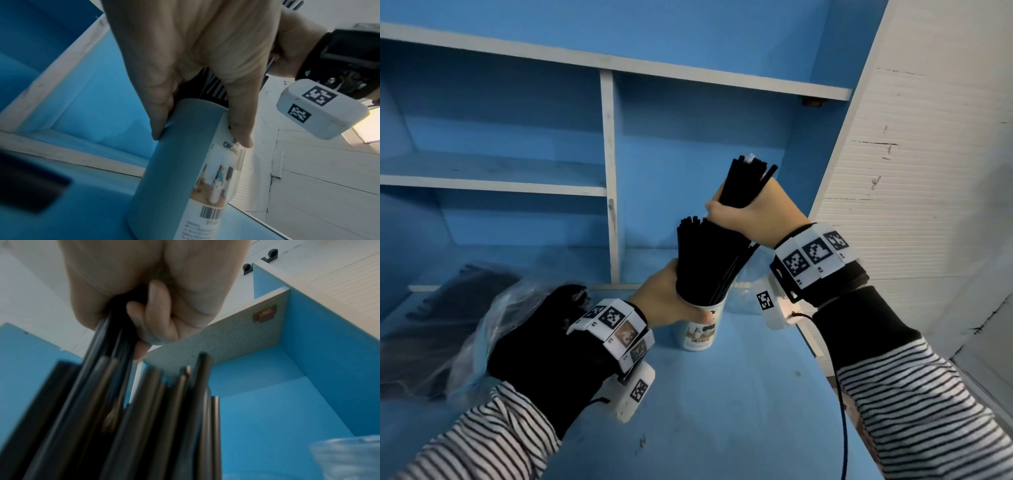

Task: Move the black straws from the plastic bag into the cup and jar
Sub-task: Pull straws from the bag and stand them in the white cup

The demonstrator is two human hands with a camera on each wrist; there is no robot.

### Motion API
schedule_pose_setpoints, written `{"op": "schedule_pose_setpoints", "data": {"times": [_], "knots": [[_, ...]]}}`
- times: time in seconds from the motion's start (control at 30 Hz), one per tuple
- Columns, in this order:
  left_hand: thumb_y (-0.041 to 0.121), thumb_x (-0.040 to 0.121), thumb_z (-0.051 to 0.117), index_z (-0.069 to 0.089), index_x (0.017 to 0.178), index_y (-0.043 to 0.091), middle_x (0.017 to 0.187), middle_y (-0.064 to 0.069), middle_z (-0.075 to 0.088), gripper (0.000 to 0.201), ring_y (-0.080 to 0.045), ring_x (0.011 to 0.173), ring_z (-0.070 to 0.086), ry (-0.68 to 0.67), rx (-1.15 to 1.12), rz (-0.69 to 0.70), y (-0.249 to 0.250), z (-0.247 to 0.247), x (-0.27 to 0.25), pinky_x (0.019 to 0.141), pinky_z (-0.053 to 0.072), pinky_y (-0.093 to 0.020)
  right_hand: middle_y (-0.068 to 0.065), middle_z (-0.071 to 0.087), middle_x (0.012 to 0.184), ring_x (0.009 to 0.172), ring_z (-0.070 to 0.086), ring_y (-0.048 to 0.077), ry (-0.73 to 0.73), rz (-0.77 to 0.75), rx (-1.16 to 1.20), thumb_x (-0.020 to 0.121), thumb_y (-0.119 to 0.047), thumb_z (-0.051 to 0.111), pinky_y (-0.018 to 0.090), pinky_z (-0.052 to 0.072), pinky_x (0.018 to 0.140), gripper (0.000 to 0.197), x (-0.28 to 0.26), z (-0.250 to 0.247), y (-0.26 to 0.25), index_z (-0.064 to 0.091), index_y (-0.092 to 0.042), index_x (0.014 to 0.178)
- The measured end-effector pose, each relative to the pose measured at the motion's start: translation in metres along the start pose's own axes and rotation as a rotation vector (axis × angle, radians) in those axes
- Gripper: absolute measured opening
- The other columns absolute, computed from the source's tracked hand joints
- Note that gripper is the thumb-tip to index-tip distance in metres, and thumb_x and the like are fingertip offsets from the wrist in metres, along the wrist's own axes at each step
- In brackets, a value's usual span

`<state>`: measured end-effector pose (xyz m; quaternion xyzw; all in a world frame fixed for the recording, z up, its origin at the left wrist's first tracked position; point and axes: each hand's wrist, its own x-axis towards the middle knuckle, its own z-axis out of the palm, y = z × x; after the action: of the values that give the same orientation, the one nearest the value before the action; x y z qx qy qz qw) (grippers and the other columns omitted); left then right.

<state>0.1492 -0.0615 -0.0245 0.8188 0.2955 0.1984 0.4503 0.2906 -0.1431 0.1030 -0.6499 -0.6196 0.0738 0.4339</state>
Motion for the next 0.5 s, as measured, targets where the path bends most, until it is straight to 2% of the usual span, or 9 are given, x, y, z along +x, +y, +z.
{"op": "schedule_pose_setpoints", "data": {"times": [0.07, 0.13, 0.2, 0.27, 0.3, 0.37, 0.4, 0.47, 0.5], "knots": [[0.046, 0.037, 0.084, 0.045, 0.127, 0.028, 0.116, 0.012, 0.062, 0.100, -0.010, 0.110, 0.059, 0.005, -0.001, -0.001, 0.001, 0.000, -0.001, 0.097, 0.050, -0.041, 0.007, 0.071, 0.080, 0.077, 0.069, 0.015, -0.048, 0.017, -0.013, 0.082, -0.018, 0.069, 0.027, 0.058, 0.072, 0.016, -0.002, 0.007, 0.004, 0.068, -0.002, 0.082], [0.047, 0.036, 0.084, 0.044, 0.129, 0.027, 0.118, 0.011, 0.062, 0.103, -0.010, 0.111, 0.058, 0.011, -0.001, 0.004, 0.002, 0.000, -0.002, 0.097, 0.050, -0.040, 0.002, 0.072, 0.085, 0.084, 0.069, 0.013, -0.112, 0.012, -0.019, 0.083, -0.018, 0.069, 0.030, 0.057, 0.081, 0.007, -0.004, 0.014, 0.009, 0.071, -0.012, 0.081], [0.048, 0.035, 0.084, 0.043, 0.130, 0.026, 0.120, 0.010, 0.061, 0.106, -0.011, 0.113, 0.057, 0.014, 0.001, 0.009, 0.003, 0.000, -0.002, 0.098, 0.049, -0.040, 0.000, 0.071, 0.093, 0.095, 0.066, 0.019, -0.130, -0.031, -0.036, 0.083, -0.026, 0.067, 0.034, 0.053, 0.089, 0.013, -0.006, 0.019, 0.013, 0.071, -0.037, 0.079], [0.048, 0.036, 0.085, 0.042, 0.132, 0.026, 0.123, 0.011, 0.060, 0.107, -0.011, 0.114, 0.057, 0.014, 0.003, 0.011, 0.002, 0.001, -0.001, 0.099, 0.049, -0.041, -0.001, 0.060, 0.106, 0.108, 0.055, 0.028, -0.105, -0.046, -0.129, 0.078, -0.049, 0.061, 0.043, 0.046, 0.098, 0.017, -0.004, 0.022, 0.019, 0.063, -0.064, 0.085], [0.048, 0.037, 0.086, 0.042, 0.132, 0.027, 0.124, 0.011, 0.059, 0.107, -0.011, 0.115, 0.056, 0.014, -0.001, 0.009, 0.002, 0.001, -0.001, 0.099, 0.049, -0.042, -0.006, 0.053, 0.114, 0.117, 0.047, 0.029, -0.122, -0.014, -0.195, 0.077, -0.058, 0.057, 0.045, 0.039, 0.104, 0.021, -0.003, 0.021, 0.020, 0.056, -0.073, 0.092], [0.046, 0.037, 0.086, 0.042, 0.132, 0.027, 0.123, 0.011, 0.060, 0.106, -0.010, 0.114, 0.057, 0.013, -0.011, 0.008, 0.001, 0.001, 0.000, 0.099, 0.049, -0.042, -0.016, 0.045, 0.121, 0.129, 0.036, 0.027, -0.184, 0.067, -0.269, 0.075, -0.070, 0.052, 0.045, 0.028, 0.112, 0.030, -0.004, 0.019, 0.023, 0.050, -0.074, 0.104], [0.045, 0.038, 0.085, 0.043, 0.131, 0.027, 0.122, 0.011, 0.061, 0.103, -0.010, 0.113, 0.057, 0.012, -0.014, 0.010, 0.001, 0.002, 0.000, 0.098, 0.050, -0.042, -0.019, 0.046, 0.123, 0.131, 0.035, 0.025, -0.205, 0.089, -0.275, 0.070, -0.079, 0.049, 0.046, 0.027, 0.113, 0.041, -0.004, 0.019, 0.023, 0.050, -0.071, 0.110], [0.039, 0.042, 0.086, 0.046, 0.127, 0.028, 0.118, 0.011, 0.062, 0.095, -0.009, 0.111, 0.059, 0.005, -0.027, 0.022, 0.002, 0.001, 0.000, 0.097, 0.051, -0.041, -0.020, 0.054, 0.125, 0.130, 0.041, 0.022, -0.222, 0.110, -0.261, 0.057, -0.093, 0.044, 0.047, 0.032, 0.111, 0.073, -0.006, 0.018, 0.021, 0.052, -0.058, 0.121], [0.033, 0.045, 0.086, 0.048, 0.125, 0.028, 0.116, 0.010, 0.063, 0.089, -0.009, 0.110, 0.059, 0.000, -0.034, 0.026, 0.002, 0.001, -0.001, 0.096, 0.051, -0.041, -0.017, 0.059, 0.123, 0.127, 0.046, 0.021, -0.222, 0.100, -0.245, 0.055, -0.093, 0.046, 0.046, 0.035, 0.110, 0.081, -0.007, 0.017, 0.019, 0.054, -0.049, 0.123]]}}
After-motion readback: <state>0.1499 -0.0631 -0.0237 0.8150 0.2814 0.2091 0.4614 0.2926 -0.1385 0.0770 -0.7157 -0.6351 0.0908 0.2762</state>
